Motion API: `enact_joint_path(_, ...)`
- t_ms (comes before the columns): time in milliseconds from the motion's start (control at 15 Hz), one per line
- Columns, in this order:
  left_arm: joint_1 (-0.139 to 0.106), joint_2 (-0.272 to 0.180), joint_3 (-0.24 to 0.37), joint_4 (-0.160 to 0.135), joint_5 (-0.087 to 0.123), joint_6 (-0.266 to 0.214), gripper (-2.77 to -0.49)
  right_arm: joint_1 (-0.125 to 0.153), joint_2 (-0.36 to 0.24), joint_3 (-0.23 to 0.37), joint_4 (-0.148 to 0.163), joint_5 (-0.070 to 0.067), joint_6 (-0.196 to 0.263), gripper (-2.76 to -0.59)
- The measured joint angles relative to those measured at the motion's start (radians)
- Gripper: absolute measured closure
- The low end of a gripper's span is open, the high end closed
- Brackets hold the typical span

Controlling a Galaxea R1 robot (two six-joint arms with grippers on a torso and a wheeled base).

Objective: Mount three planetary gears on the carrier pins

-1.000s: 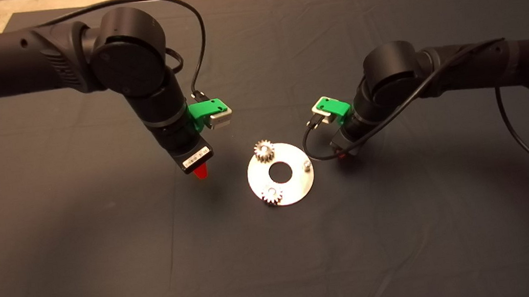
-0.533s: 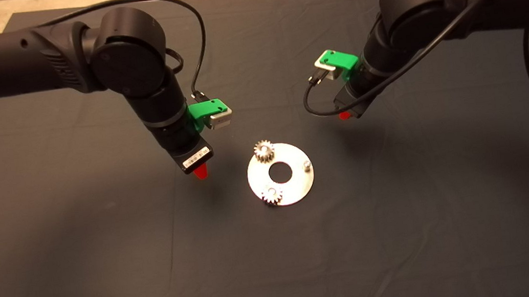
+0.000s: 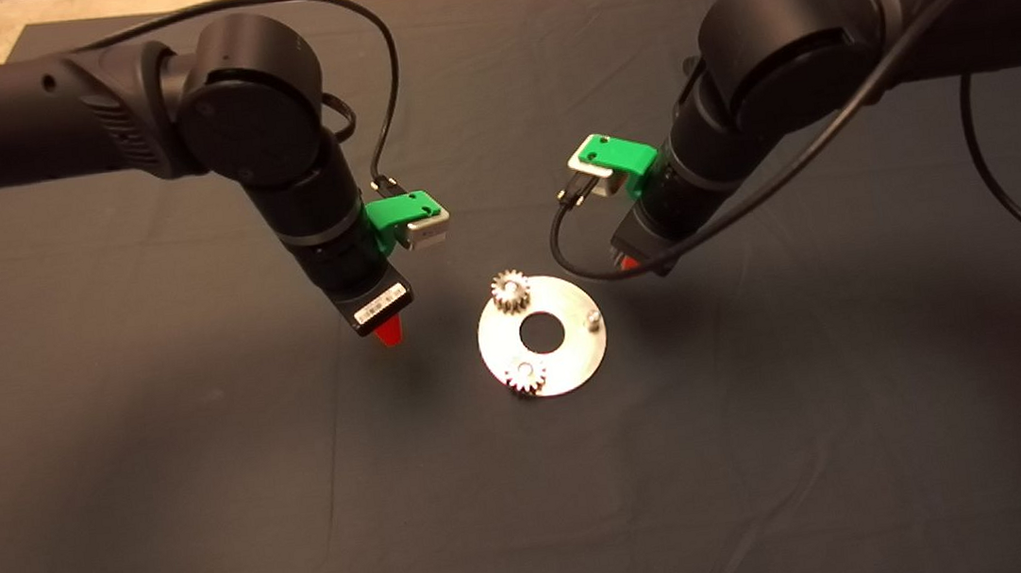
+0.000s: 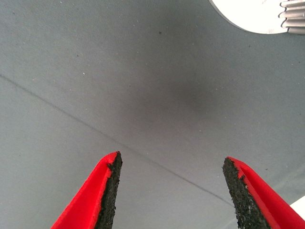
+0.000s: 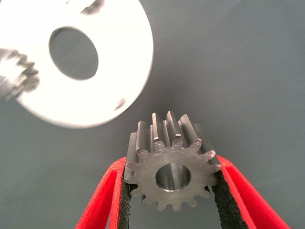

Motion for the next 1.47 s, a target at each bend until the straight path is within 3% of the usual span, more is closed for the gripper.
enact_joint_path(400,0.0,0.0,0.0,0.0,0.0,0.0,-1.46,0.0,0.003,0.067,0.003,-0.002,0.004,-1.02)
enact_joint_path(667,0.0,0.0,0.0,0.0,0.0,0.0,-1.46,-0.005,0.003,0.074,0.003,0.0,0.006,-1.02)
enact_joint_path(1000,0.0,0.0,0.0,-0.003,0.0,0.0,-1.46,-0.049,0.003,0.073,0.003,0.0,0.006,-1.02)
enact_joint_path(1200,0.0,0.0,0.0,-0.004,0.0,0.0,-1.46,-0.057,0.006,0.072,0.003,0.0,0.006,-1.02)
enact_joint_path(1400,0.0,0.0,0.0,-0.004,0.0,0.0,-1.46,-0.063,0.007,0.066,0.003,0.012,0.006,-1.02)
enact_joint_path(1467,0.0,0.0,0.0,-0.004,0.0,0.0,-1.46,-0.064,0.007,0.064,0.003,0.024,0.006,-1.02)
